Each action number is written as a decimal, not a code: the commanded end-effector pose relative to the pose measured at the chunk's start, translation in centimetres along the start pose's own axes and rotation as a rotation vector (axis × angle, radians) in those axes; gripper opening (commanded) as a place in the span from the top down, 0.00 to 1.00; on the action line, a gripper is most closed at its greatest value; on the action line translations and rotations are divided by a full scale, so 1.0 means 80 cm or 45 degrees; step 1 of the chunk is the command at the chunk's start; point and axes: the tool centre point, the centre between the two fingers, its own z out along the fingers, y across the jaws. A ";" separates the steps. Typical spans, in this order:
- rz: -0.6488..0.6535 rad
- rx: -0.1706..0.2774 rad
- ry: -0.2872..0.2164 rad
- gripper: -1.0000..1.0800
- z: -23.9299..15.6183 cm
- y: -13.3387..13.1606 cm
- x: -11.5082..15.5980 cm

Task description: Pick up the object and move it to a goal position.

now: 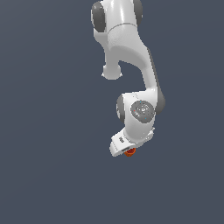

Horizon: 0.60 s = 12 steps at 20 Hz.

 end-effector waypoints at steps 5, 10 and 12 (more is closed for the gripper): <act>-0.002 0.000 -0.002 0.04 0.039 -0.001 -0.001; -0.002 0.000 -0.002 0.04 0.040 0.000 0.001; -0.002 0.000 -0.002 1.00 0.040 0.000 0.001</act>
